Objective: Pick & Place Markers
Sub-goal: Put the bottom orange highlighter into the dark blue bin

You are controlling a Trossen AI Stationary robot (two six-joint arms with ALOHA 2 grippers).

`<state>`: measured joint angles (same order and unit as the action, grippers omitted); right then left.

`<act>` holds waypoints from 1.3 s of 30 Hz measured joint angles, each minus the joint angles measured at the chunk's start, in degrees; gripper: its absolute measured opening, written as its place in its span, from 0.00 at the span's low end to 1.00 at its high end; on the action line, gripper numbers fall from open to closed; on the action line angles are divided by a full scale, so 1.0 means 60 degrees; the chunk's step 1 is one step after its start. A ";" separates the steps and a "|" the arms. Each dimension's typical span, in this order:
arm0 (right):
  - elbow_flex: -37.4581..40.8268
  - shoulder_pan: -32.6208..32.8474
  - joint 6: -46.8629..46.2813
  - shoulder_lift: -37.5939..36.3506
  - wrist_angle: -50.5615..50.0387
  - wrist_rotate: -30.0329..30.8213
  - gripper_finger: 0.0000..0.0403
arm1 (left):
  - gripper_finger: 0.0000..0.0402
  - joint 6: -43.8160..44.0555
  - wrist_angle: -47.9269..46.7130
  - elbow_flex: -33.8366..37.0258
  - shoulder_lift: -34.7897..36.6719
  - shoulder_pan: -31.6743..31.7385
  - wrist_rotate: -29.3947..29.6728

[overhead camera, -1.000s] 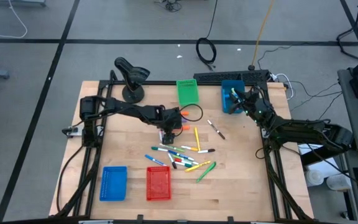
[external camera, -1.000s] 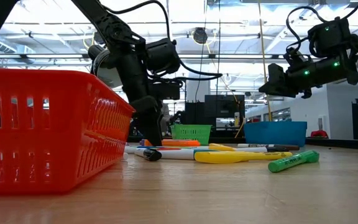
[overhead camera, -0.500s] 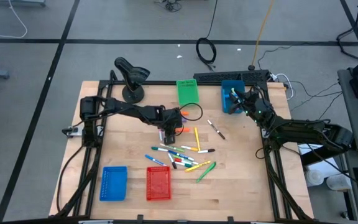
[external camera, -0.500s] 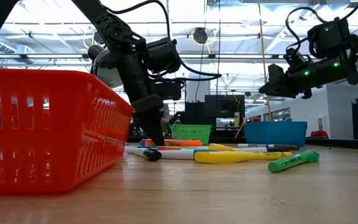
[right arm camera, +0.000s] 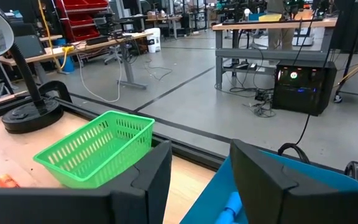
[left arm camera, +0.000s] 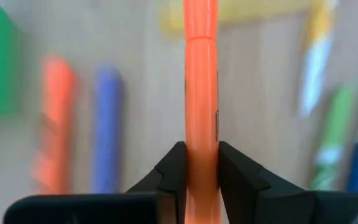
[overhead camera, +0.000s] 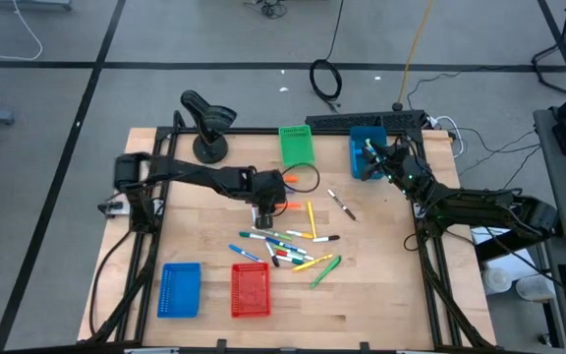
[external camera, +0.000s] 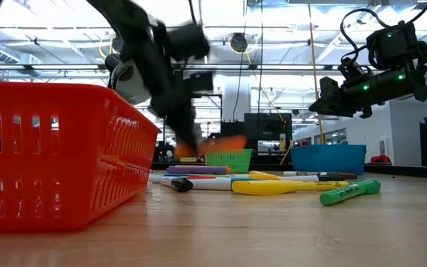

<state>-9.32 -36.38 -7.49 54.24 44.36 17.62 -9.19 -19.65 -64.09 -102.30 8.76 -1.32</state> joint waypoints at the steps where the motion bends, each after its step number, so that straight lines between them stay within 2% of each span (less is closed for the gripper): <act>1: 0.0000 0.0000 0.0000 0.0000 0.0000 -0.0006 0.39 | 0.18 -0.0053 0.0097 -0.0021 0.0287 -0.0057 0.0034; 5: 0.0000 0.0015 -0.0081 0.0000 -0.0004 -0.0027 0.39 | 0.18 -0.0624 0.0713 0.0007 0.1228 -0.0189 -0.0073; 10: 0.0000 0.0012 -0.0216 -0.0001 0.0005 -0.0502 0.39 | 0.18 -0.1196 0.3390 0.0785 0.1919 0.0344 -0.2023; 15: 0.0000 0.0015 -0.0215 0.0000 0.0281 -0.1824 0.39 | 0.18 0.0028 0.8020 0.2519 0.1971 0.1181 -0.4167; 19: 0.0000 0.0204 -0.0377 0.0000 0.1077 -0.3525 0.39 | 0.18 0.0531 1.1302 0.3770 0.1913 0.1200 -0.4435; 22: -0.0033 0.0737 -0.0395 -0.0004 0.1739 -0.4092 0.39 | 0.18 0.0623 1.2770 0.4271 0.1924 0.0948 -0.4514; 28: -0.0606 0.2228 0.0088 0.0077 0.1927 -0.4150 0.39 | 0.18 0.0611 1.3443 0.4414 0.1923 0.0346 -0.4503; 31: -0.1075 0.3049 0.0411 0.0360 0.1792 -0.3711 0.39 | 0.18 0.0623 1.3436 0.4395 0.1923 0.0174 -0.4456; 35: -0.1778 0.4048 0.1040 0.1124 0.1543 -0.2950 0.39 | 0.18 0.0595 1.3440 0.4395 0.1923 -0.0069 -0.4207; 39: -0.2571 0.4818 0.1689 0.2129 0.1563 -0.2941 0.39 | 0.19 0.0454 1.3328 0.4395 0.1923 -0.0238 -0.3661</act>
<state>-24.75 -7.47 2.65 67.01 53.74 -0.03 -6.47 60.32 -37.71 -90.76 7.33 -23.29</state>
